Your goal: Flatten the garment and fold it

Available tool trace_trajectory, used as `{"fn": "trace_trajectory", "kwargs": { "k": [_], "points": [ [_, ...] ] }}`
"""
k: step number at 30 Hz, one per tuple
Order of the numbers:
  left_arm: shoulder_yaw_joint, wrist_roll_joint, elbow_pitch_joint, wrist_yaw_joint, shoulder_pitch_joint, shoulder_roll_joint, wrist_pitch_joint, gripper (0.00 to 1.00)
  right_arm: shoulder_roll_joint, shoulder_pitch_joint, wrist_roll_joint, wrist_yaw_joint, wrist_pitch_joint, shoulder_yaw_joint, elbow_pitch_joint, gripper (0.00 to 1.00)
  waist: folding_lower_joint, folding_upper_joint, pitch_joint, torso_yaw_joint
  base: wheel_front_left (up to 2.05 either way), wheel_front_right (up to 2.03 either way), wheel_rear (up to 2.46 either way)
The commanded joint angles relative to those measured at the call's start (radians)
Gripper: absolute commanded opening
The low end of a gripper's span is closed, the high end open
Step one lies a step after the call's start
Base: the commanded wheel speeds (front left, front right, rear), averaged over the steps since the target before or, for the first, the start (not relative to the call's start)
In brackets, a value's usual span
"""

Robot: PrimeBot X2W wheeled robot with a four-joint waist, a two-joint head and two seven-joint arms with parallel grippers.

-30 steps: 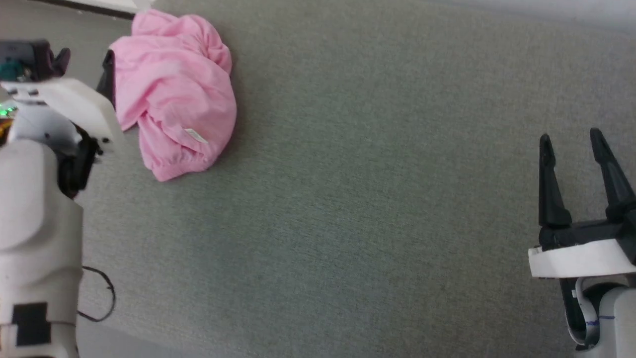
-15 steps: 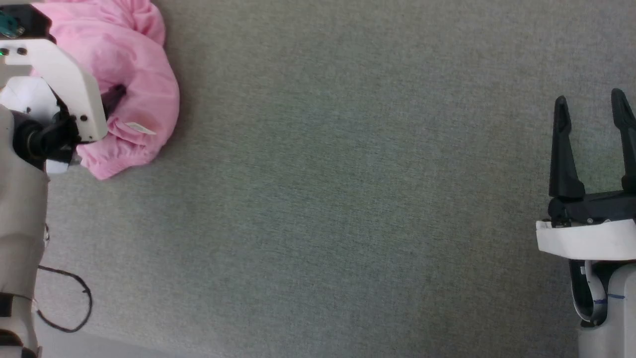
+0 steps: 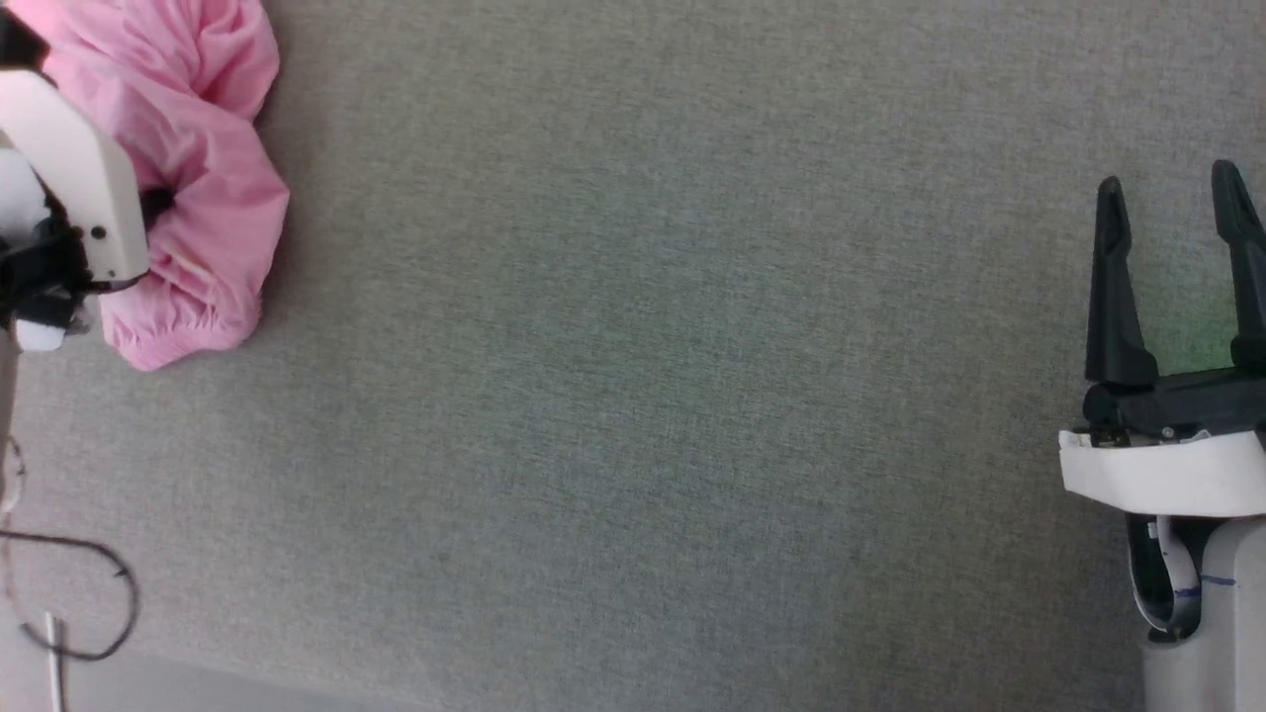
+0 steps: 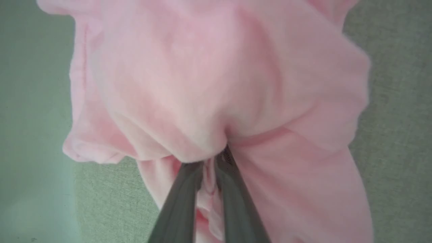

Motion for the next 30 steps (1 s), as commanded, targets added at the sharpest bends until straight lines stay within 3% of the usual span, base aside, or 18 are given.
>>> {"fn": "trace_trajectory", "kwargs": {
  "k": [1, 10, 17, 22, 30],
  "points": [
    [-0.021, 0.001, 0.005, 0.0, 0.002, 0.021, -0.006, 0.0, 0.001, -0.007, 0.005, -0.002, -0.006, -0.001, 0.003, 1.0, -0.0001, 0.0, -0.036, 0.005, 0.0, 0.0, 0.0],
    [-0.157, -0.007, -0.178, 0.0, -0.077, 0.102, -0.109, 0.0, 0.001, 0.071, 0.056, -0.002, -0.006, -0.01, 0.049, 1.0, -0.0001, 0.0, -0.218, -0.008, 0.0, 0.0, 0.0],
    [-0.325, -0.051, -0.375, 0.0, -0.152, 0.134, -0.121, 0.0, 0.001, 0.131, 0.106, -0.002, -0.006, -0.017, 0.075, 1.0, -0.0001, 0.0, -0.338, -0.071, 0.0, 0.0, 0.0],
    [-0.426, -0.113, -0.509, 0.0, -0.207, 0.109, -0.133, 0.0, 0.001, 0.157, 0.128, -0.002, -0.006, -0.008, 0.086, 1.0, -0.0001, 0.0, -0.381, -0.16, 0.0, 0.0, 0.0],
    [-0.626, -0.16, -0.631, 0.0, -0.256, 0.017, -0.161, 0.0, 0.001, 0.17, 0.162, -0.002, -0.006, -0.013, 0.091, 1.0, -0.0001, 0.0, -0.374, -0.319, 0.0, 0.0, 0.0]
  ]
}}
